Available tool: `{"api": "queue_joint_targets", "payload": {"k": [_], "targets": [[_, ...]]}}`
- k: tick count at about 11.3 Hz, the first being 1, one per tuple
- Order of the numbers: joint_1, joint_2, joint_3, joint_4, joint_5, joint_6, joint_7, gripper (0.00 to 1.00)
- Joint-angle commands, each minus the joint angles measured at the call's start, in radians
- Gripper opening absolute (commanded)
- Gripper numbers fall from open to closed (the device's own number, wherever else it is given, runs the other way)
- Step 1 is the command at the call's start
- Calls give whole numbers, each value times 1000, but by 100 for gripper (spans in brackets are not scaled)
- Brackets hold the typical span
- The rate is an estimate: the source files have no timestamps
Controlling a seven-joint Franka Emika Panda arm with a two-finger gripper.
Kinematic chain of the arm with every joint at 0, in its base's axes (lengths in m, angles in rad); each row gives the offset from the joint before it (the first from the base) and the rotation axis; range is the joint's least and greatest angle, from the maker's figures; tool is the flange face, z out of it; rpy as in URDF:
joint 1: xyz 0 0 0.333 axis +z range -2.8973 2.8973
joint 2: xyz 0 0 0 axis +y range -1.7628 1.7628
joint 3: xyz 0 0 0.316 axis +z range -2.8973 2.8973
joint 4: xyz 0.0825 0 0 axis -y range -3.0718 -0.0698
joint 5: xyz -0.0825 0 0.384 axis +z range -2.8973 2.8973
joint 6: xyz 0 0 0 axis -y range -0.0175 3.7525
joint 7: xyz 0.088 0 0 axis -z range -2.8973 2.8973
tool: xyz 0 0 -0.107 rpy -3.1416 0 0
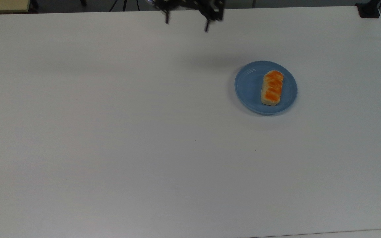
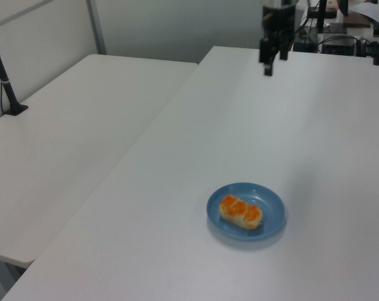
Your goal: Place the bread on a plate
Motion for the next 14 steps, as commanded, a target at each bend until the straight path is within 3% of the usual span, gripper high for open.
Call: {"api": "queue_joint_targets", "payload": {"k": [1,3,4,6,10,14], "targets": [[15,-47,-186,92,41,-155,-319,100],[15,-47,-292,97,43,-102,-419,100],[11,-47,-312,94,78,-16,-406,100],[6,-46,-317,70,91,105,-308,100],[27,-46,-303,56,95,60,-268,100],[64,-47,-276,19,89,23,-367,100]]}}
